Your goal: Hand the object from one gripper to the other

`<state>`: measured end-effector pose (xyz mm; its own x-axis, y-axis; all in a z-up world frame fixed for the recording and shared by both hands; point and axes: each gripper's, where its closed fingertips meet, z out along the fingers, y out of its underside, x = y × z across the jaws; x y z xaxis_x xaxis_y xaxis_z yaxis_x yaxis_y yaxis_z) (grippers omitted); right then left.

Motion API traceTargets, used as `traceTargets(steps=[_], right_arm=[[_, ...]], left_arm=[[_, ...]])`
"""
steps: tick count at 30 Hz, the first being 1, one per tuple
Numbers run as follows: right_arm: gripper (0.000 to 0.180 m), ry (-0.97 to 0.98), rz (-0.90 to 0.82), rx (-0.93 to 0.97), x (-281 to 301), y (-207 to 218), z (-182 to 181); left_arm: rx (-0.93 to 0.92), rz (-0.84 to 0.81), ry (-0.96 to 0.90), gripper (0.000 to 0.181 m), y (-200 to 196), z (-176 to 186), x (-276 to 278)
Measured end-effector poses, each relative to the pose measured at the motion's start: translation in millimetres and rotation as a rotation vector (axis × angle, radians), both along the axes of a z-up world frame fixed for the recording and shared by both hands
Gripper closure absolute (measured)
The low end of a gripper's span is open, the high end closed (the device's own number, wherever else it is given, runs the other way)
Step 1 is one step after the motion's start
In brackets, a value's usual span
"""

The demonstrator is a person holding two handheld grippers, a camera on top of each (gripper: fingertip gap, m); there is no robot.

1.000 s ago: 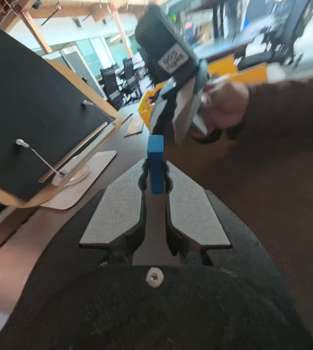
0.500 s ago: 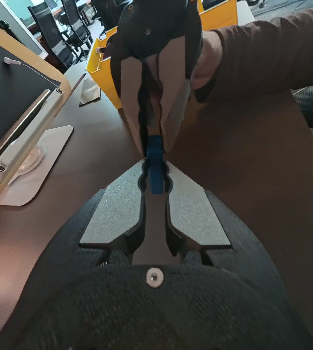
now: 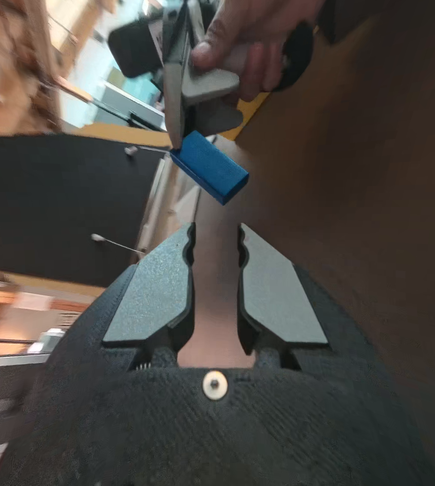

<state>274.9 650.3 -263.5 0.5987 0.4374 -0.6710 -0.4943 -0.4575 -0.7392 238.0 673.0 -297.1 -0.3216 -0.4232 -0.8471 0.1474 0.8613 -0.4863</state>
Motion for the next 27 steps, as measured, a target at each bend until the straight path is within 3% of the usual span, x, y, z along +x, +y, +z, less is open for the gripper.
traceTargets(steps=[10,17,19,21,27], right_arm=[[0.167,0.36,0.135,-0.136,-21,5,-10],[0.168,0.422,0.12,-0.176,-21,11,-19],[0.165,0.385,0.104,-0.177,-19,12,-23],[0.166,0.353,0.057,-0.107,-11,15,-13],[0.134,0.063,-0.018,0.063,-2,6,14]], left_arm=[[0.299,0.004,-0.241,0.141,-25,6,4],[0.345,-0.012,-0.269,0.162,-37,6,2],[0.216,-0.019,-0.234,0.166,-37,12,2],[-0.033,-0.047,-0.165,0.168,-35,23,0],[-0.635,-0.131,0.033,0.169,-14,45,-1]])
